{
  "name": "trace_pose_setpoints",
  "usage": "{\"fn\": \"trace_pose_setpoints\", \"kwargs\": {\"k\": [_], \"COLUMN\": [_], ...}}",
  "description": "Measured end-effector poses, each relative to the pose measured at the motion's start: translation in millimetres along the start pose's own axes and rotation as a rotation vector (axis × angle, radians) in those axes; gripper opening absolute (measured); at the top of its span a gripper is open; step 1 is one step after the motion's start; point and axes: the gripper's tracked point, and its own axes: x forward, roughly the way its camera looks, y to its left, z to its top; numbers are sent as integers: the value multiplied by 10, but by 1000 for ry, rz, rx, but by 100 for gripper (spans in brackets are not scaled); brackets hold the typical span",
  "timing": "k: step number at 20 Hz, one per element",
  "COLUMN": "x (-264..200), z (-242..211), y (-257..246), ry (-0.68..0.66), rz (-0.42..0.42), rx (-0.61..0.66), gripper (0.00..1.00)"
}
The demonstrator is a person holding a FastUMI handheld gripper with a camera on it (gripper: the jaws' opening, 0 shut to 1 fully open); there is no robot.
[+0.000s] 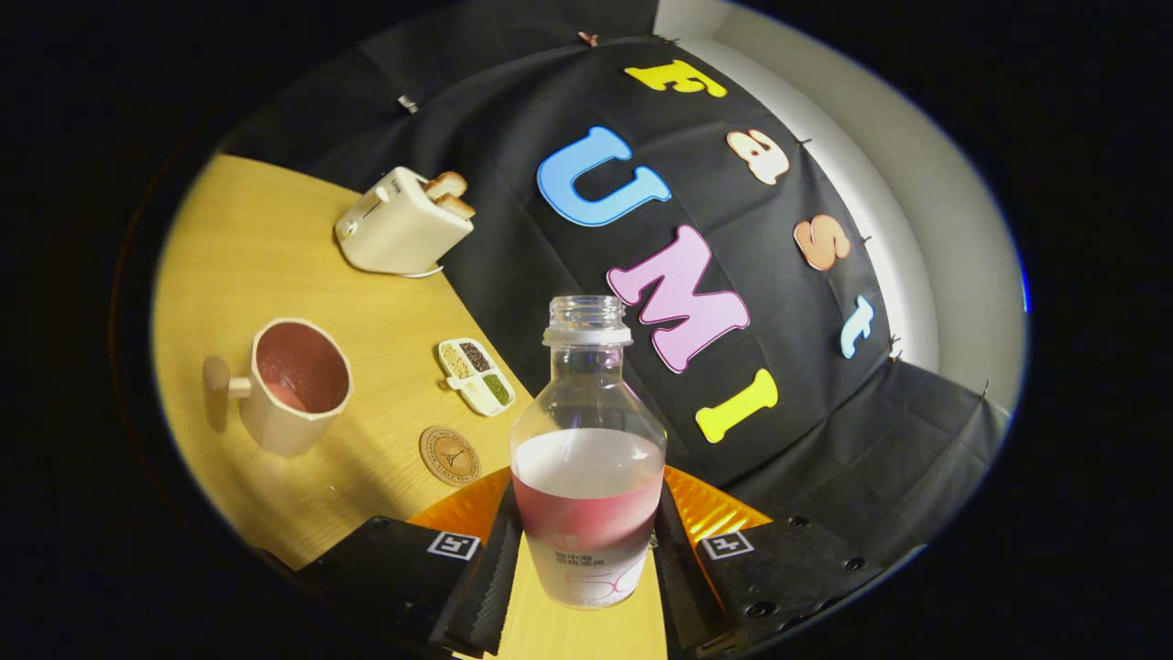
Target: Take the bottle from table, then pour the juice into the cup, finally place the bottle on the coaster
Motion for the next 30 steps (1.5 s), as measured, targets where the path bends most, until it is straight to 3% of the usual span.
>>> {"fn": "trace_pose_setpoints", "kwargs": {"k": [12,30], "x": [98,130], "z": [-13,-19], "y": [371,658], "ry": [-34,-61], "rz": [33,70], "rx": [-262,-408], "gripper": [72,72]}}
